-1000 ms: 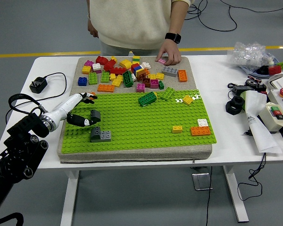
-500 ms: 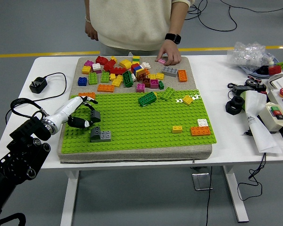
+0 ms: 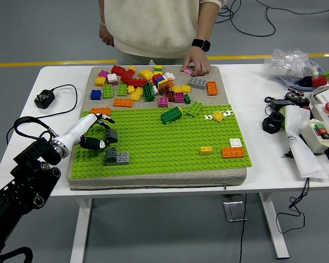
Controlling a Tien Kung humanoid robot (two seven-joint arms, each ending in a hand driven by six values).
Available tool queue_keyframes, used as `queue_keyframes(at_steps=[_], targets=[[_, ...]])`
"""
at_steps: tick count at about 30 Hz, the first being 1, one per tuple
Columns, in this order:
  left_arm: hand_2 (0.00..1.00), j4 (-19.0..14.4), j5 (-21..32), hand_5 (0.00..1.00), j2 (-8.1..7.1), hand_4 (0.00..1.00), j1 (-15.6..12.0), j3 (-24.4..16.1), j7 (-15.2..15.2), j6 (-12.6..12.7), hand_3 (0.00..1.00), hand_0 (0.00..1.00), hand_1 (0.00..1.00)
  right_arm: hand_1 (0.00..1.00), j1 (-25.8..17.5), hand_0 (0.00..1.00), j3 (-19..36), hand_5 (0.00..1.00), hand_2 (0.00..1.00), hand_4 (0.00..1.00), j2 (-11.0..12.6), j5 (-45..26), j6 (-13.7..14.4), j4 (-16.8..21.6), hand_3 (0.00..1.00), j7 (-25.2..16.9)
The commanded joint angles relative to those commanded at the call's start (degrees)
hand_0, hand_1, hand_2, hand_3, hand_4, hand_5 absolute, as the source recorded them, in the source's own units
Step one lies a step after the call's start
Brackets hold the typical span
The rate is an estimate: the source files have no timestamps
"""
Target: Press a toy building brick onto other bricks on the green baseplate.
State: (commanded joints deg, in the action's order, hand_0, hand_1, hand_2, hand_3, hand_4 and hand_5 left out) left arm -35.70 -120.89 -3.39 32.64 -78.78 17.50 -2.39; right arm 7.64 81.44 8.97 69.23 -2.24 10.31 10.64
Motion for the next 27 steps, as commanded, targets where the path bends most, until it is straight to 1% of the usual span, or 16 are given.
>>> queue_keyframes(at_steps=[1,2,7,8,13,14,19,20,27], targets=[[0.605,0.0,0.1,0.002,0.01,0.717,0.0,0.0,0.0,0.0,0.716,0.862,0.746,0.713,0.0,0.785,0.0,0.692,0.758,0.998,0.0,0.0,0.0,0.0,0.767,0.0],[0.595,0.0,0.2,0.002,0.03,0.677,0.0,0.0,0.0,0.1,0.679,0.852,0.737,0.714,0.0,0.785,0.0,0.692,0.759,0.998,0.0,0.0,0.0,0.0,0.768,0.0],[0.595,0.1,0.6,0.002,0.07,0.677,-0.1,0.0,0.2,0.6,0.679,0.852,0.737,0.714,0.0,0.785,-0.1,0.692,0.759,0.998,0.0,0.1,0.0,0.0,0.768,0.0],[0.553,0.1,0.7,0.002,0.07,0.609,-0.2,0.0,0.3,0.6,0.631,0.808,0.699,0.71,-0.1,0.785,-0.1,0.692,0.759,0.998,0.0,0.1,0.0,0.0,0.768,0.0],[0.553,0.2,1.1,0.002,0.07,0.609,-0.4,0.1,0.6,0.9,0.631,0.808,0.699,0.71,-0.1,0.785,0.0,0.692,0.759,0.998,-0.1,0.2,0.0,0.0,0.768,0.0],[0.536,0.2,1.1,0.002,0.07,0.542,-0.4,0.1,0.6,0.9,0.57,0.768,0.641,0.712,-0.2,0.785,0.0,0.692,0.759,0.998,-0.1,0.2,0.0,0.0,0.768,0.0],[0.536,0.1,1.8,0.002,0.08,0.542,-0.5,0.1,0.8,1.0,0.57,0.768,0.641,0.712,-0.2,0.785,0.0,0.692,0.759,0.998,-0.2,0.2,0.0,0.0,0.768,0.0],[0.532,0.1,1.9,0.002,0.08,0.527,-0.6,0.1,0.8,1.0,0.558,0.746,0.625,0.712,-0.2,0.786,0.0,0.69,0.759,0.998,-0.2,0.2,0.0,0.0,0.768,0.0],[0.53,-0.7,2.5,0.002,-0.13,0.523,-0.9,-0.2,1.0,1.0,0.557,0.738,0.619,0.712,-0.2,0.785,0.1,0.692,0.759,0.998,-0.2,0.3,0.0,0.0,0.768,-0.1]])
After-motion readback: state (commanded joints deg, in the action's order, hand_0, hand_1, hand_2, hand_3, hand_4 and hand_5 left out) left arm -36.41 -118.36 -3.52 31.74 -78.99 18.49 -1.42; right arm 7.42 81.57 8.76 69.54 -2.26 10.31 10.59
